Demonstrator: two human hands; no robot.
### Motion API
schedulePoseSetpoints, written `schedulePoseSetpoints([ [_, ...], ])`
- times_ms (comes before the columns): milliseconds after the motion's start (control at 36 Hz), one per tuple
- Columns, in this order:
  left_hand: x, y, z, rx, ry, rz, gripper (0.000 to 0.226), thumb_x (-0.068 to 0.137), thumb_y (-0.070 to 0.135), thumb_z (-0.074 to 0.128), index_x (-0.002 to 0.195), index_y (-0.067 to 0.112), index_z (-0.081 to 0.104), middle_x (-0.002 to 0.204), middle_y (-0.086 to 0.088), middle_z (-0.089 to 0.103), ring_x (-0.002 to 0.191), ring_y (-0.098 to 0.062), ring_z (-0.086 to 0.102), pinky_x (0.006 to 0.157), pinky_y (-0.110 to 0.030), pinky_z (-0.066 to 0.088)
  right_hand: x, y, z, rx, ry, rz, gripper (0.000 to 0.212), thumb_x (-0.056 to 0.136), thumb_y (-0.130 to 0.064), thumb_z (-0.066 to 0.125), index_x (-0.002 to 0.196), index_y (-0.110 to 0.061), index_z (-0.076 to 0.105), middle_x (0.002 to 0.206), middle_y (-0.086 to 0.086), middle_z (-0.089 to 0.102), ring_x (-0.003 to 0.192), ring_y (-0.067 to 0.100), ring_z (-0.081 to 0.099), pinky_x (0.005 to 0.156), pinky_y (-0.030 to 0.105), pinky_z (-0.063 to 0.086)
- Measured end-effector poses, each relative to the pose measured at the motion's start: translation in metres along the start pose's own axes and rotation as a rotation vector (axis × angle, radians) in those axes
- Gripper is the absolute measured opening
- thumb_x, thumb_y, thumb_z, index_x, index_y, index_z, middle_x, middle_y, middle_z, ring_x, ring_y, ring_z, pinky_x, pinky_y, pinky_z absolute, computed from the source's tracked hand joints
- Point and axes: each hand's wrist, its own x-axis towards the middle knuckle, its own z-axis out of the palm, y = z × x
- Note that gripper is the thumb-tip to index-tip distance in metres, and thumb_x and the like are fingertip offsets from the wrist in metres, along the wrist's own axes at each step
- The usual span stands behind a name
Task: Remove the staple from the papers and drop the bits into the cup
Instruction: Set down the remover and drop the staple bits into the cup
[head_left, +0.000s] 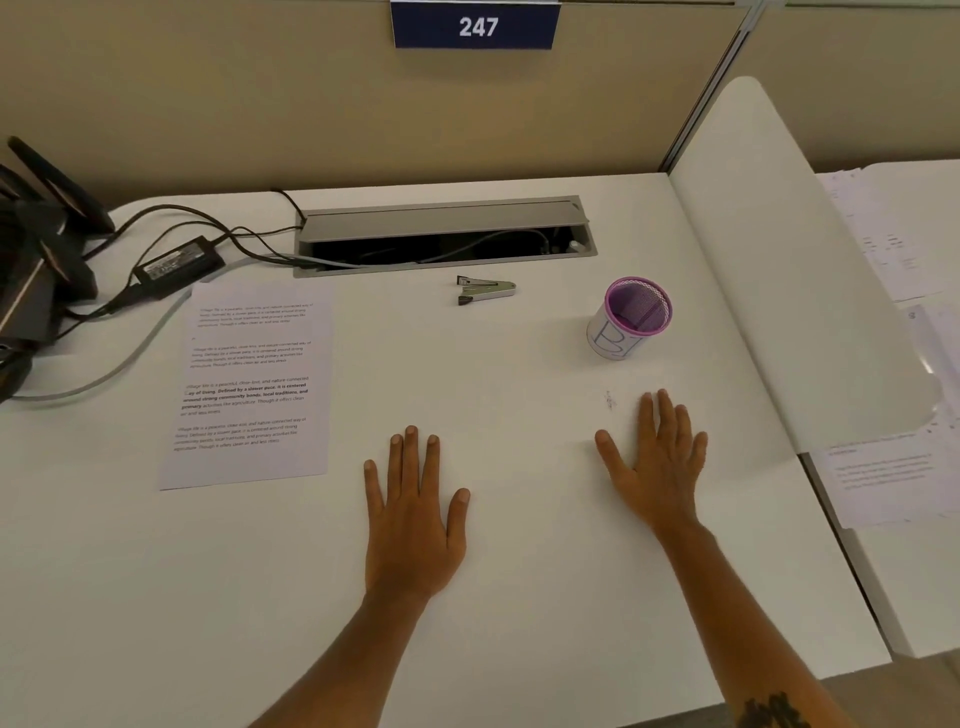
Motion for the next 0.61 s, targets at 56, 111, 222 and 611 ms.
schedulePoseSetpoints([
  [56, 0.000, 0.000, 0.000, -0.003, 0.000, 0.000, 0.075, 0.109, 0.056, 0.024, 0.171, 0.017, 0.012, 0.181, -0.010, 0.000, 0.168, -0.026, -0.002, 0.133, -0.062, 0.011, -0.014, -0.015, 0.010, -0.037, -0.006, 0.053, 0.105, 0.091, -0.087, 0.018, 0.166, -0.016, 0.001, 0.176, 0.000, -0.005, 0.161, 0.028, -0.008, 0.127, 0.062, -0.003],
  [111, 0.000, 0.000, 0.000, 0.001, -0.001, 0.001, 0.075, 0.109, 0.057, 0.023, 0.171, 0.017, 0.011, 0.181, -0.010, 0.000, 0.168, -0.027, -0.003, 0.133, -0.062, 0.011, -0.024, -0.031, 0.016, -0.059, -0.004, 0.082, 0.109, 0.091, -0.087, 0.018, 0.166, -0.012, -0.005, 0.175, 0.001, -0.008, 0.161, 0.030, -0.011, 0.126, 0.064, -0.006],
  [222, 0.000, 0.000, 0.000, -0.006, 0.007, 0.000, 0.074, 0.109, 0.056, 0.024, 0.171, 0.017, 0.013, 0.181, -0.009, 0.002, 0.168, -0.026, 0.000, 0.133, -0.062, 0.011, -0.024, -0.055, 0.021, -0.039, 0.006, 0.157, 0.109, 0.092, -0.086, 0.017, 0.165, -0.008, -0.004, 0.175, 0.006, -0.007, 0.161, 0.034, -0.009, 0.123, 0.070, -0.003],
  [611, 0.000, -0.001, 0.001, -0.003, 0.006, 0.004, 0.074, 0.109, 0.057, 0.021, 0.171, 0.017, 0.013, 0.181, -0.009, 0.002, 0.168, -0.026, -0.001, 0.134, -0.061, 0.009, 0.004, -0.063, 0.021, -0.046, 0.003, 0.158, 0.092, 0.097, -0.077, 0.012, 0.167, -0.019, -0.003, 0.176, 0.002, -0.006, 0.161, 0.038, -0.007, 0.123, 0.070, -0.004],
])
